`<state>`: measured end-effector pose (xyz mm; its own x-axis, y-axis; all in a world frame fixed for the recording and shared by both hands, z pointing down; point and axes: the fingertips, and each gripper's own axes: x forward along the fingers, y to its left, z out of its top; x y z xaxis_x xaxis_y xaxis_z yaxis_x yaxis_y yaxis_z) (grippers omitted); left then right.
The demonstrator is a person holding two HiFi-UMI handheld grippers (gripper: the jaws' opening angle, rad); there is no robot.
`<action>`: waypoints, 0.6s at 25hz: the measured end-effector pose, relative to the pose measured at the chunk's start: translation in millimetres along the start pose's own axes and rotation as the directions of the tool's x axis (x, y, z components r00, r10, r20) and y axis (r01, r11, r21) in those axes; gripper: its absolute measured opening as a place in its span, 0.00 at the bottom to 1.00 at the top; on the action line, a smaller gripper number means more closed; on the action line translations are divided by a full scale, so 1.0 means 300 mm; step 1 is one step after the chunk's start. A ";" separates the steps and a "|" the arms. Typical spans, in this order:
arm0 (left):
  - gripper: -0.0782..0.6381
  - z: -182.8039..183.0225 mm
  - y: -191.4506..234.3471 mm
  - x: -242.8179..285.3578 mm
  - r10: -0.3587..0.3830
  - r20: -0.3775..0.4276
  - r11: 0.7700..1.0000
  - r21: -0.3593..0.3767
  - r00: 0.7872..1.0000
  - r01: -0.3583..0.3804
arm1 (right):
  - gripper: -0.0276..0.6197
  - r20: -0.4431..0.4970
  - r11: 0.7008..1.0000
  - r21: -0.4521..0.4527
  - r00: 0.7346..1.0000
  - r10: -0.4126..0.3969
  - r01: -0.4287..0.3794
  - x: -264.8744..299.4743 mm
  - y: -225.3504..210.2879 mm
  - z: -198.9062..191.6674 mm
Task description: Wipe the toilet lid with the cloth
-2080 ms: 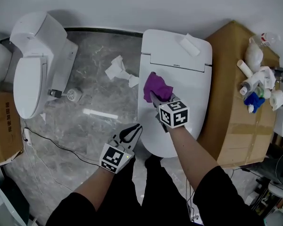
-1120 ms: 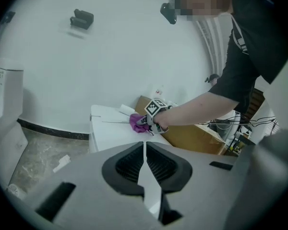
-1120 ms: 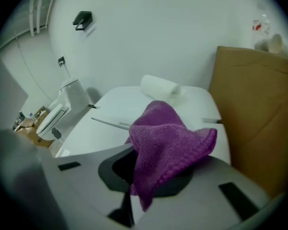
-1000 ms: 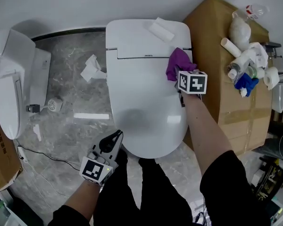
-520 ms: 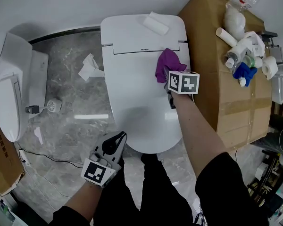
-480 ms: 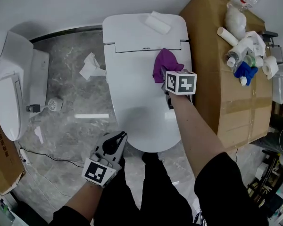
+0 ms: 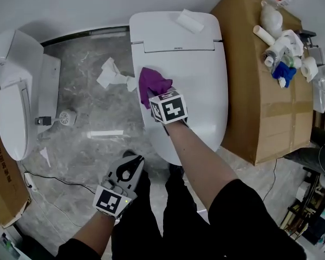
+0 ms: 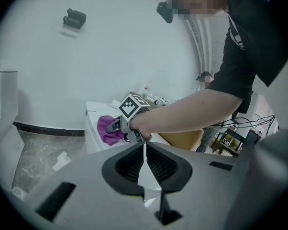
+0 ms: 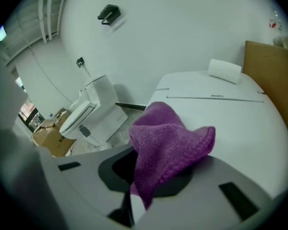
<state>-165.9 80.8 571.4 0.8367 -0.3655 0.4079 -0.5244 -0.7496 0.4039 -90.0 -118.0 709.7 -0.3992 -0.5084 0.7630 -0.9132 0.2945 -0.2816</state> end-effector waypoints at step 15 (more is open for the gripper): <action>0.15 -0.014 -0.254 0.185 0.062 -0.019 0.998 0.022 0.998 -0.061 | 0.13 0.017 0.956 0.149 0.965 -0.260 0.255 -0.428 -0.725 -0.228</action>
<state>-80.1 119.9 566.8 0.7996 -0.4006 0.4473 -0.5711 -0.7376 0.3603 165.5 -61.3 712.8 -0.1492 -0.5815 0.7998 -0.9864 0.0317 -0.1610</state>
